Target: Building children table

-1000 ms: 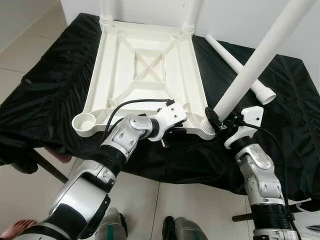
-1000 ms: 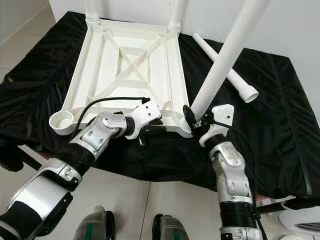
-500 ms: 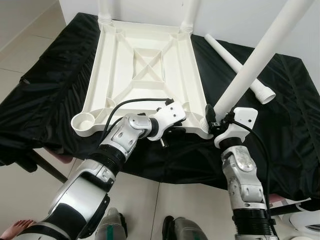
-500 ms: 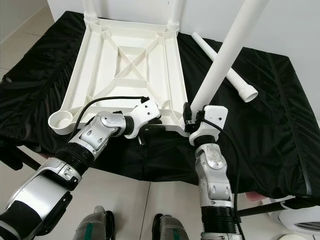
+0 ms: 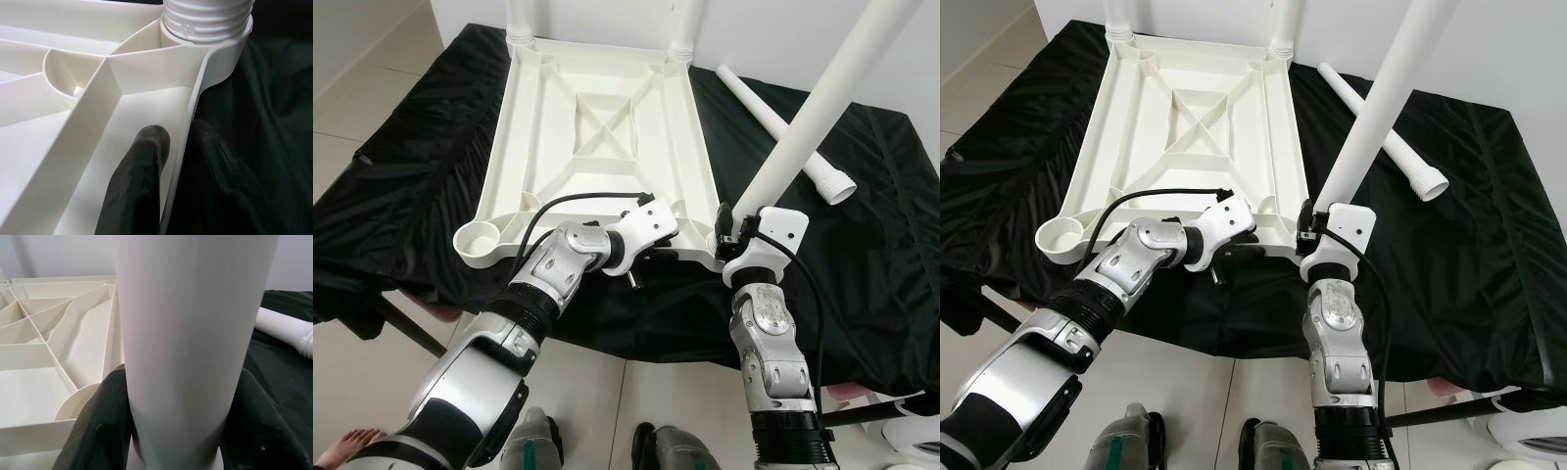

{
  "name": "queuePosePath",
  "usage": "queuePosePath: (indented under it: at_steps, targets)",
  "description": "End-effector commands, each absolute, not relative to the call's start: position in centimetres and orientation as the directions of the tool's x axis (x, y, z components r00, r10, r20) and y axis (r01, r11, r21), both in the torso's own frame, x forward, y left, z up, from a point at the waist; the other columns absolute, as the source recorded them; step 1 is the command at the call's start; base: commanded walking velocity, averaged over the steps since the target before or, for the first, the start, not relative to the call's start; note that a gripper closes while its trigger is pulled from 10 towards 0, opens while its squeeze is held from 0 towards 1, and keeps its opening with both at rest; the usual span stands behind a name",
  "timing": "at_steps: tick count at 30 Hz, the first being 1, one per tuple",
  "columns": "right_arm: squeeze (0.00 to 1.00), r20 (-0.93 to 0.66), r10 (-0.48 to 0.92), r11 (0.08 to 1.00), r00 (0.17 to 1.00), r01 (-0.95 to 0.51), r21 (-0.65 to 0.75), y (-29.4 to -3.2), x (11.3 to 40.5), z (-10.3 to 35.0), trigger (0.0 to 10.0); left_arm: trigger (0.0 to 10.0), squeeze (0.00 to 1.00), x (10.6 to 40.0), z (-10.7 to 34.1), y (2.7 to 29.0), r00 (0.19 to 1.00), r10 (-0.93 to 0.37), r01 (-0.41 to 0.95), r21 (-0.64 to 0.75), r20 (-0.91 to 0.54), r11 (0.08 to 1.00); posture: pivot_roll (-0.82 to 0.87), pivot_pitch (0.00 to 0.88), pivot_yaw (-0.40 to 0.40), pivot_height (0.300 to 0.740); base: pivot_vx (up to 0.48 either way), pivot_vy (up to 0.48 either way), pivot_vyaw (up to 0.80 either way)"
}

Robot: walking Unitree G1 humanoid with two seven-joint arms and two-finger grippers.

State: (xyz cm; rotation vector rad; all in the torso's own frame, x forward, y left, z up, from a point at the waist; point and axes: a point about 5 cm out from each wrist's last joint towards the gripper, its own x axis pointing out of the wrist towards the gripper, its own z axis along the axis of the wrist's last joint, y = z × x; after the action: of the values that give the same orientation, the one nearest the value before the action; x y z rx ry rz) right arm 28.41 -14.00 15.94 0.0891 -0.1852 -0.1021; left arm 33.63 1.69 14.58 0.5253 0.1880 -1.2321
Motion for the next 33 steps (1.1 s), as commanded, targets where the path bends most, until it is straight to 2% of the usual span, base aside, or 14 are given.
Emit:
queuePosePath:
  at_steps: [1,3,4,15,16,19,22,29,33]
  targets:
    - [0.67,0.173,-0.103,0.987,0.98,0.079,0.139,-13.3,28.1,16.0,10.0,10.0,0.0,33.2,14.5,1.0,0.293,-0.855,0.941,0.288,-0.428,0.179,0.0,0.062,-0.072,0.74,0.0,0.0,0.0]
    - [0.67,0.173,-0.103,0.987,0.98,0.079,0.139,-13.3,28.1,16.0,10.0,10.0,0.0,33.2,14.5,1.0,0.293,-0.855,0.941,0.288,-0.428,0.179,0.0,0.062,-0.072,0.74,0.0,0.0,0.0]
    - [1.0,0.174,-0.091,0.988,0.981,0.067,0.138,-13.3,28.1,16.0,10.0,10.0,0.0,33.2,14.5,1.0,0.293,-0.855,0.941,0.288,-0.428,0.179,0.0,0.059,-0.074,0.74,0.0,0.0,0.0]
    - [1.0,0.186,0.062,0.995,0.981,-0.076,0.069,-15.6,28.4,16.0,10.0,10.0,0.0,33.1,14.5,0.9,0.295,-0.856,0.94,0.288,-0.424,0.181,0.0,0.047,-0.076,0.74,0.0,0.0,0.0]
    - [0.0,0.188,0.103,0.992,0.977,-0.115,0.053,-16.1,28.5,16.0,10.0,10.0,0.0,33.1,14.4,0.9,0.295,-0.856,0.94,0.289,-0.425,0.18,0.0,0.044,-0.077,0.74,0.0,0.0,0.0]
    - [0.0,0.188,0.181,0.982,0.965,-0.186,0.01,-17.3,28.8,16.0,10.0,10.0,0.0,33.1,14.5,0.8,0.295,-0.856,0.94,0.29,-0.425,0.18,0.0,0.041,-0.077,0.74,0.0,0.0,0.0]
    - [0.0,0.188,0.197,0.98,0.962,-0.2,-0.001,-17.6,28.9,16.0,10.0,10.0,0.0,33.1,14.5,0.8,0.295,-0.856,0.94,0.29,-0.425,0.18,0.0,0.039,-0.076,0.74,0.0,0.0,0.0]
    - [0.0,0.173,0.376,0.926,0.91,-0.373,-0.047,-19.3,29.7,16.2,10.0,10.0,0.0,33.2,14.5,0.8,0.295,-0.856,0.939,0.292,-0.425,0.179,0.0,0.036,-0.072,0.74,0.0,0.0,0.0]
    - [0.0,0.161,0.416,0.909,0.895,-0.412,-0.056,-19.6,29.9,16.1,10.0,10.0,0.0,33.2,14.5,0.8,0.295,-0.856,0.939,0.293,-0.424,0.178,0.0,0.037,-0.07,0.74,0.0,0.0,0.0]
